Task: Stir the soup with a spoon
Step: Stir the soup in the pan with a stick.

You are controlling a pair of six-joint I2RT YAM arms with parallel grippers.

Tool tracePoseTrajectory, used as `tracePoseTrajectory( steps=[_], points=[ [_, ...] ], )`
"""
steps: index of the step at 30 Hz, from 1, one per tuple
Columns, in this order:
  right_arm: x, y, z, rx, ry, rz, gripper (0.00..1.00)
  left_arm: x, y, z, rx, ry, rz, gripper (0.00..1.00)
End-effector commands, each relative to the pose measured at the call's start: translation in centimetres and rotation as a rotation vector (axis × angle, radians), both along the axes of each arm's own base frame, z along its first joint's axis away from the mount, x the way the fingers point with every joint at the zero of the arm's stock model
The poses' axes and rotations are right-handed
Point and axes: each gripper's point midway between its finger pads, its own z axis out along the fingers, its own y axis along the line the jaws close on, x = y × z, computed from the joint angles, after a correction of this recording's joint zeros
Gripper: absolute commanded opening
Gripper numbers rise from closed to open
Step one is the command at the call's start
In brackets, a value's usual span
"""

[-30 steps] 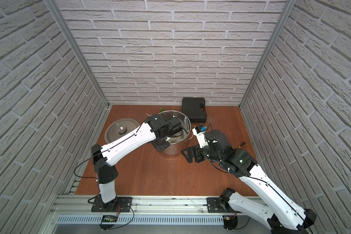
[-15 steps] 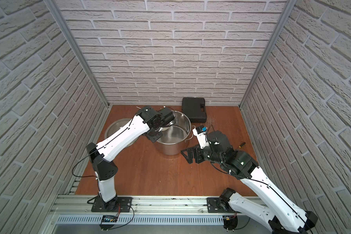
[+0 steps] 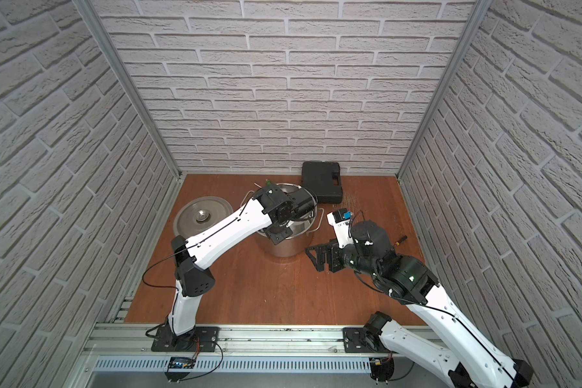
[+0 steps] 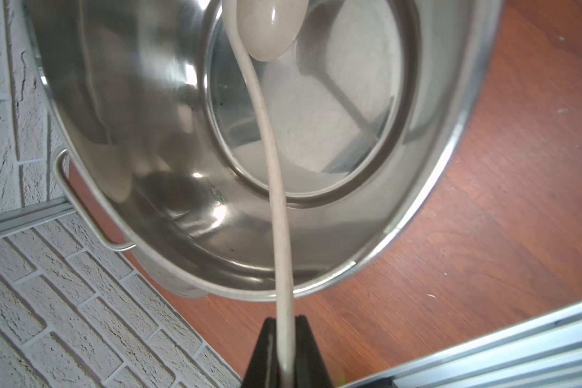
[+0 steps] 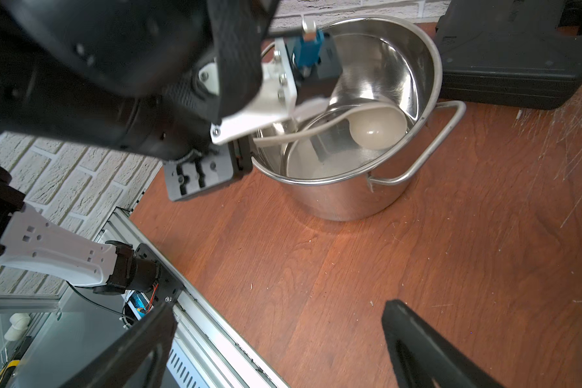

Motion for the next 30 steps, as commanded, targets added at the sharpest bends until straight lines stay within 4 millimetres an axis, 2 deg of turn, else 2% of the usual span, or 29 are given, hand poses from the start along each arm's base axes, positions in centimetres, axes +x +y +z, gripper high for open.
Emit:
tracePoseTrajectory(
  steps=[1, 6, 10, 13, 17, 19, 24, 30],
  points=[
    [0.5, 0.5, -0.2, 0.012, -0.004, 0.001, 1.0, -1.7, 1.9, 1.0, 0.012, 0.01, 0.039, 0.0],
    [1.0, 1.5, -0.3, 0.018, 0.004, 0.021, 1.0, -2.5, 4.8, 1.3, 0.075, 0.004, 0.075, 0.0],
    [1.3, 1.9, -0.2, 0.024, 0.006, 0.03, 1.0, -2.2, 7.3, 1.7, 0.106, -0.005, 0.124, 0.0],
    [1.4, 2.0, 0.0, 0.022, 0.002, 0.034, 1.0, -1.4, 8.7, 1.8, 0.133, -0.007, 0.141, 0.0],
    [1.2, 1.6, 0.2, 0.009, -0.002, 0.031, 1.0, 0.4, 9.1, 1.9, 0.129, -0.021, 0.155, 0.0],
    [1.0, 1.4, 0.2, 0.004, -0.005, 0.029, 1.0, 1.3, 8.7, 1.9, 0.11, -0.031, 0.157, 0.0],
    [0.5, 0.4, 0.3, -0.011, -0.009, 0.009, 1.0, 2.8, 5.6, 1.9, 0.014, -0.046, 0.132, 0.0],
    [0.0, -0.5, 0.2, -0.025, -0.012, -0.012, 1.0, 2.7, 1.6, 1.4, -0.051, -0.031, 0.07, 0.0]
  ],
)
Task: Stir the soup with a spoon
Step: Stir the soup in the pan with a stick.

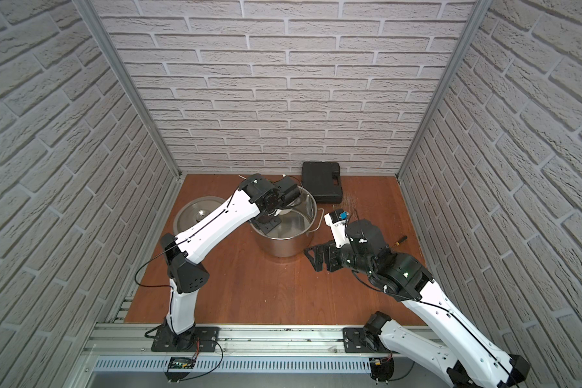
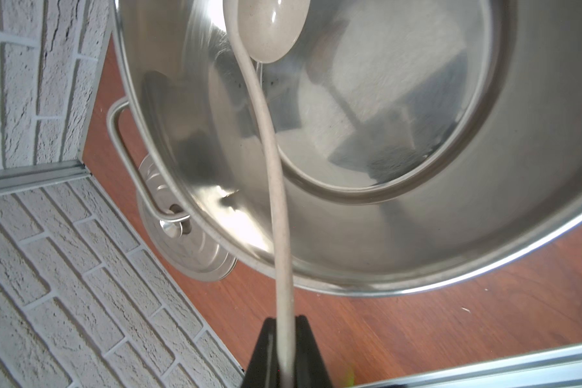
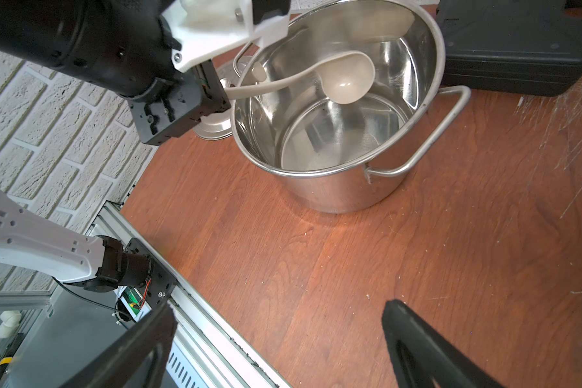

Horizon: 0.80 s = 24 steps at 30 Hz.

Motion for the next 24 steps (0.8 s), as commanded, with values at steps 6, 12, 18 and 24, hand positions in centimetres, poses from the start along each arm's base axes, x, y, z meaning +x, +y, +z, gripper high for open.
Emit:
tracePoseTrajectory(
  steps=[6, 12, 18, 24],
  points=[
    [-0.3, -0.8, 0.9, 0.003, -0.038, -0.021, 1.0, -3.2, -2.7, -0.9, -0.03, 0.076, -0.063, 0.0],
    [-0.1, -0.3, 0.4, 0.016, -0.03, -0.015, 1.0, -6.0, -0.9, -0.6, -0.004, 0.105, -0.045, 0.0],
    [0.4, 0.5, 0.4, 0.038, -0.028, -0.004, 1.0, -6.5, 2.6, -0.2, 0.098, 0.113, -0.006, 0.0],
    [0.5, 0.6, 0.6, 0.039, -0.028, 0.001, 1.0, -4.6, 5.7, 0.5, 0.15, 0.087, 0.064, 0.0]
  ],
)
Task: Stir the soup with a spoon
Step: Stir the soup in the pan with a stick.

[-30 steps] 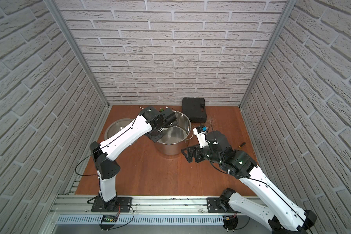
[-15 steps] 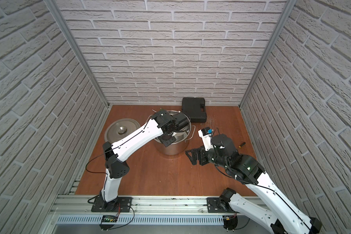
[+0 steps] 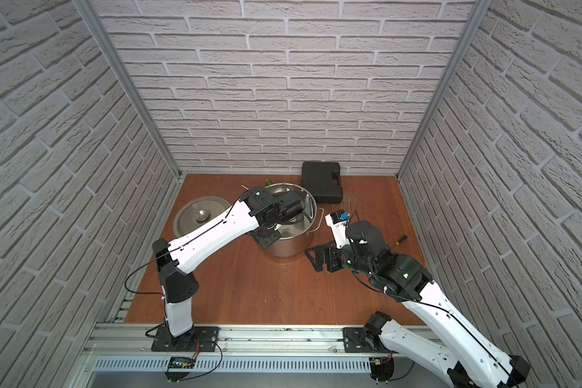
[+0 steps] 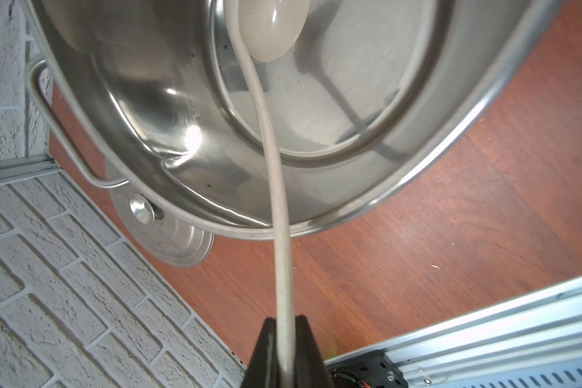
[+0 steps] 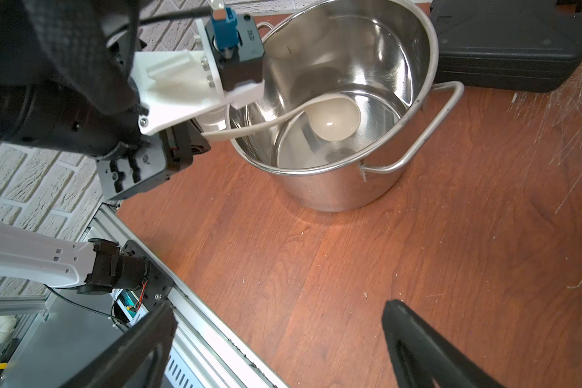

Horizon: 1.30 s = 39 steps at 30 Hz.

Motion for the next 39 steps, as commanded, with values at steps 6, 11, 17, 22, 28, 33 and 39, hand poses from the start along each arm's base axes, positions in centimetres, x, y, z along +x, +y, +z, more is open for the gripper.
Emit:
tracePoseTrajectory(
  steps=[6, 11, 17, 22, 28, 33, 39],
  points=[
    [-0.2, -0.1, 1.2, 0.03, -0.036, -0.005, 1.0, 1.7, 4.9, 1.3, 0.105, 0.012, 0.07, 0.0],
    [-0.5, -0.7, 1.2, 0.024, -0.035, -0.02, 1.0, 2.7, 1.6, 1.0, 0.016, -0.001, 0.027, 0.0],
    [-0.6, -0.9, 1.2, 0.027, -0.033, -0.029, 1.0, 3.0, -2.3, 0.2, -0.034, -0.004, -0.032, 0.0],
    [-0.6, -1.0, 1.3, 0.034, -0.038, -0.037, 1.0, 1.2, -3.5, -0.6, -0.035, 0.052, -0.068, 0.0],
    [-0.5, -0.8, 0.8, 0.045, -0.031, -0.039, 1.0, -1.6, -1.8, -0.8, 0.022, 0.084, -0.071, 0.0],
    [0.0, 0.0, 0.7, 0.069, -0.029, -0.031, 1.0, -2.5, 0.8, -0.7, 0.096, 0.07, -0.038, 0.0],
    [0.3, 0.6, 0.8, 0.078, -0.026, -0.019, 1.0, -1.8, 4.0, -0.5, 0.153, 0.059, 0.036, 0.0]
  ],
)
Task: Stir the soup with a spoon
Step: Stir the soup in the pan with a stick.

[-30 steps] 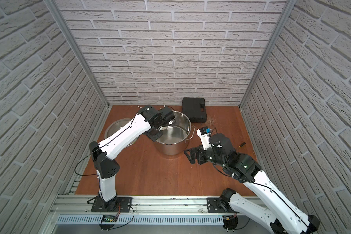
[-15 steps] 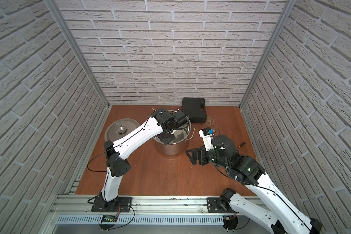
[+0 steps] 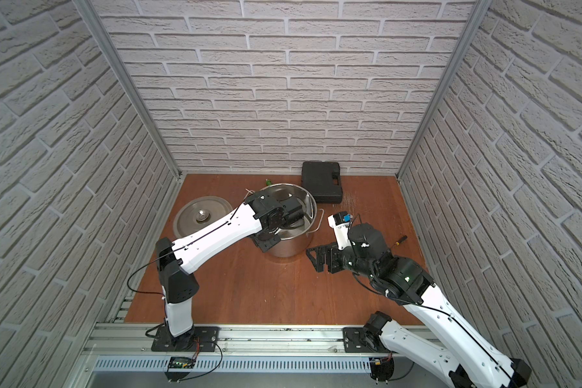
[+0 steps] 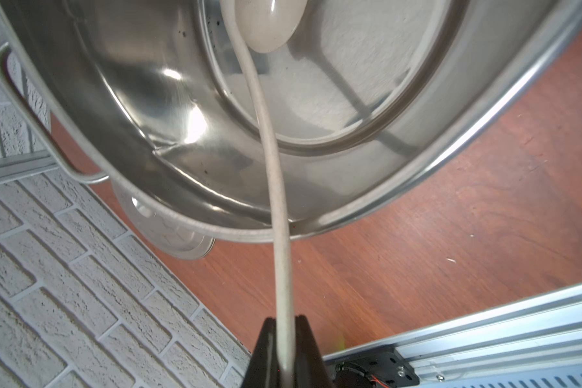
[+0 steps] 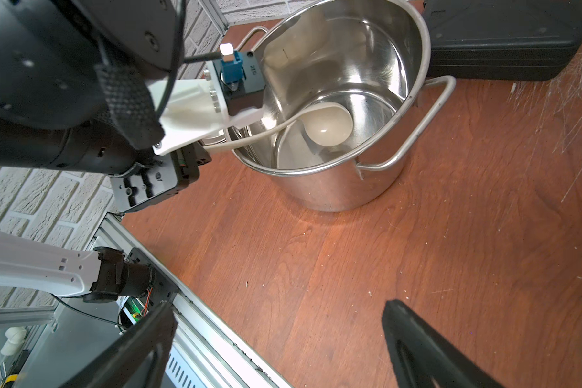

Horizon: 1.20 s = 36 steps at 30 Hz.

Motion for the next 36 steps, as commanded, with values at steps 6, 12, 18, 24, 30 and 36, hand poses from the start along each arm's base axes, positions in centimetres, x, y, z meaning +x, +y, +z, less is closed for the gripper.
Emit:
tracePoseTrajectory(
  steps=[6, 12, 18, 24, 30, 36],
  points=[
    [-0.1, 0.3, 1.3, 0.031, -0.041, 0.011, 1.0, 1.7, 4.9, 2.1, 0.068, -0.025, 0.093, 0.0],
    [-0.6, -0.4, 1.3, 0.022, -0.043, 0.002, 1.0, 4.1, 1.9, 2.0, -0.023, -0.061, 0.068, 0.0],
    [-0.9, -1.2, 1.6, 0.008, -0.057, -0.012, 1.0, 4.0, -3.0, 1.0, -0.105, -0.04, -0.004, 0.0],
    [-1.1, -1.8, 1.7, -0.003, -0.067, -0.027, 1.0, 1.1, -5.1, 0.2, -0.14, 0.031, -0.034, 0.0],
    [-1.0, -1.6, 1.6, 0.004, -0.073, -0.022, 1.0, -1.5, -2.4, 0.4, -0.093, 0.039, 0.006, 0.0],
    [-0.8, -0.5, 1.4, 0.034, -0.058, 0.006, 1.0, -1.6, 0.1, 2.3, -0.098, -0.015, 0.059, 0.0]
  ],
)
